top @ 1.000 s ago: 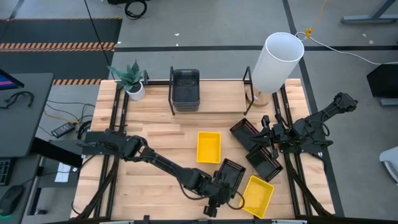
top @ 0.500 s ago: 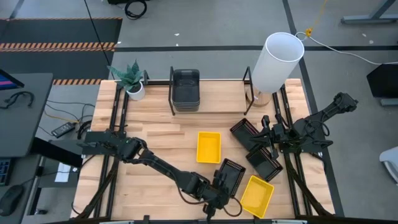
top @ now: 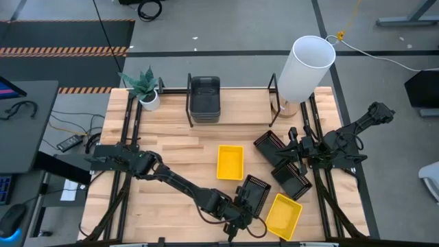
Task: Stack baskets on shelf by color
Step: Stack the middle black basket on top of the top black basket
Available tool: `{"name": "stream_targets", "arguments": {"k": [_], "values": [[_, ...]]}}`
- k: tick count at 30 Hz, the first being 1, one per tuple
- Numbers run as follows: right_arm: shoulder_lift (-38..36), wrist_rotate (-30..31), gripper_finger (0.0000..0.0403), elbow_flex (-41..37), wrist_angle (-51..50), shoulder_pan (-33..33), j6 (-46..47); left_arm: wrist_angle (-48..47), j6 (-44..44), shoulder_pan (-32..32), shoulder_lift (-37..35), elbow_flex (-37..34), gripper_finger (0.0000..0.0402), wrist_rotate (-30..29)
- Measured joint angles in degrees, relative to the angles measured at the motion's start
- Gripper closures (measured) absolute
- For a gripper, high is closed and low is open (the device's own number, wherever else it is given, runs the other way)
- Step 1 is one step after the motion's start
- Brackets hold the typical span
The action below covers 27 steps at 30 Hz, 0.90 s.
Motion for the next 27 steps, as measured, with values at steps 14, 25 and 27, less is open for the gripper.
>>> {"name": "stream_targets", "arguments": {"k": [14, 25, 27], "values": [[0.0, 0.0, 0.0380, 0.0, 0.0, 0.0, 0.0, -2.0, -0.2, 0.0, -8.0, 0.0, 0.0264, -4.2], [0.0, 0.0, 0.0380, 0.0, 0.6, 0.0, 0.0, -10.4, 2.2, 0.1, -11.8, -0.1, 0.0312, -7.0], [0.0, 0.0, 0.0380, 0.0, 0.8, 0.0, 0.0, -11.2, 2.9, 0.2, -13.2, 0.0, 0.0325, -9.4]]}}
